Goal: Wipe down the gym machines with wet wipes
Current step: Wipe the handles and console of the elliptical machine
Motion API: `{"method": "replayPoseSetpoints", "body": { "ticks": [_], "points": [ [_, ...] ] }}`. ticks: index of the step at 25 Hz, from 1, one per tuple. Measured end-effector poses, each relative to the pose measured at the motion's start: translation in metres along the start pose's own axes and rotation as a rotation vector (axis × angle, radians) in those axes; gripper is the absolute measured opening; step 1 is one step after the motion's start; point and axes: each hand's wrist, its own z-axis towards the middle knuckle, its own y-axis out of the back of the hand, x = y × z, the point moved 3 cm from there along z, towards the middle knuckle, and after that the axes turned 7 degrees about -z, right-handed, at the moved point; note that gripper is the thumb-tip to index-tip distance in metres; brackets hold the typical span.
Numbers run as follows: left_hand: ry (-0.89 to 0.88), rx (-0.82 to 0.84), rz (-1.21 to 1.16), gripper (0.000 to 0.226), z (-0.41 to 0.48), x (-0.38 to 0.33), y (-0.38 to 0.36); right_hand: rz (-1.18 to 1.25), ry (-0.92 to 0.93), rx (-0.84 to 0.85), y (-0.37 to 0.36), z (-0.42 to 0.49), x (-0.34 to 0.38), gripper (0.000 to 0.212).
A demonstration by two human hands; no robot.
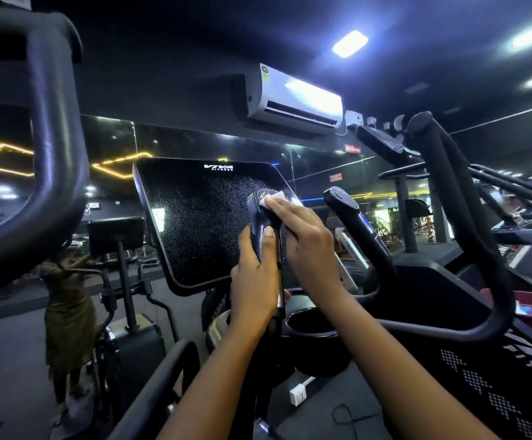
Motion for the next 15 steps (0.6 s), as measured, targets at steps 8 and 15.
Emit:
{"method": "replayPoseSetpoints", "body": {
  "ticks": [8,15],
  "points": [
    [0.018,-0.018,-0.011,0.081,-0.002,0.002,-0.001,0.013,-0.044,-0.123,0.022,0.003,-0.017,0.046],
    [0.014,-0.002,-0.02,0.082,-0.006,-0.002,-0.001,0.007,0.074,0.155,-0.001,0.046,-0.037,0.049]
  ]
}}
